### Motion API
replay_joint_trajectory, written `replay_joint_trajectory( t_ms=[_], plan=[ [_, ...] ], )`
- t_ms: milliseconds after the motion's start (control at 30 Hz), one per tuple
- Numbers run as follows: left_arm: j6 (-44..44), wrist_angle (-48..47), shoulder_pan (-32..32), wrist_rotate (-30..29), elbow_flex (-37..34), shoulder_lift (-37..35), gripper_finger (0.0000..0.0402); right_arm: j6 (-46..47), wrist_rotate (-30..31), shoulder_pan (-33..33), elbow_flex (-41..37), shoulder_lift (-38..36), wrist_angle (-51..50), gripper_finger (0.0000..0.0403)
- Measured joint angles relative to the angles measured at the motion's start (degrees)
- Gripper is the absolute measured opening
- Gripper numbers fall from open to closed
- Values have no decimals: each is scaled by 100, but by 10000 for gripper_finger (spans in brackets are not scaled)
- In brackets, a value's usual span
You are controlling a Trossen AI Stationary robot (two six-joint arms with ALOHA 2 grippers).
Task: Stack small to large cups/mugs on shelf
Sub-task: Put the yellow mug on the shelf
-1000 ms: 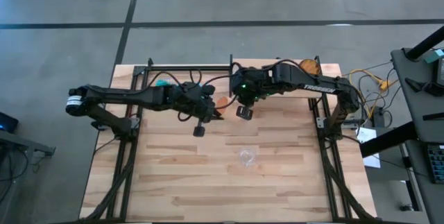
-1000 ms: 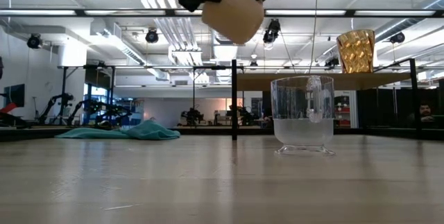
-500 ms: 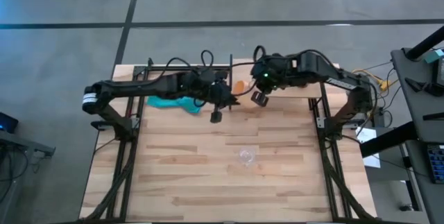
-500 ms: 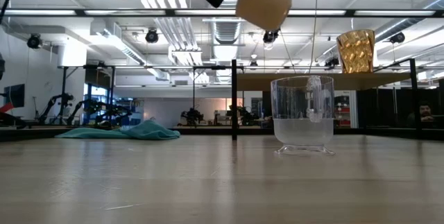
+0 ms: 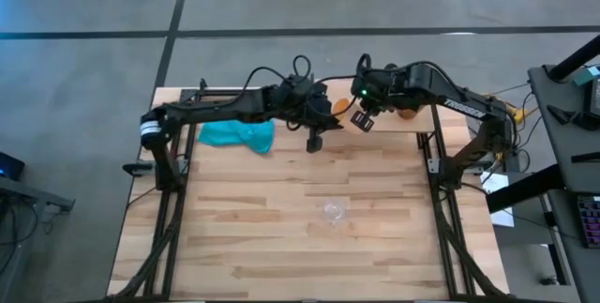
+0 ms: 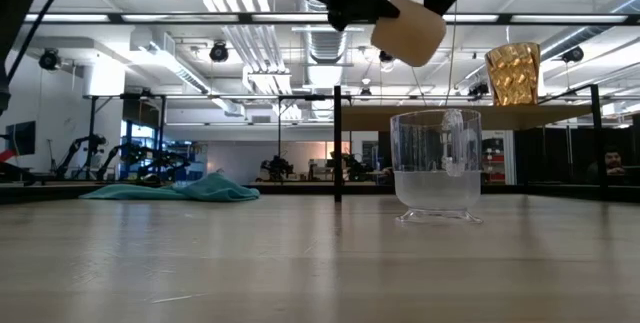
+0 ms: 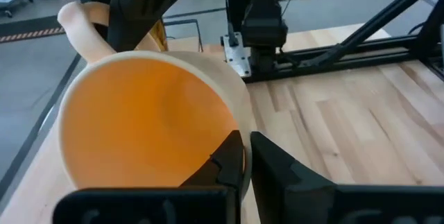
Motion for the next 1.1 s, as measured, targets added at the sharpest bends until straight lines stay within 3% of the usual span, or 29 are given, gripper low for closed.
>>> replay_joint_trajectory(
  t_ms=[533, 800, 1100],
  plan=[
    [269, -204, 490, 327, 385, 232, 1, 111, -216, -462, -2477, -1405, 2331, 48],
    [254, -107, 677, 525, 449, 297, 0, 592, -269, -465, -3006, -1650, 2576, 49],
    [252, -58, 797, 373, 1127, 781, 3, 818, -573, -405, -3330, -1631, 2610, 61]
  ],
)
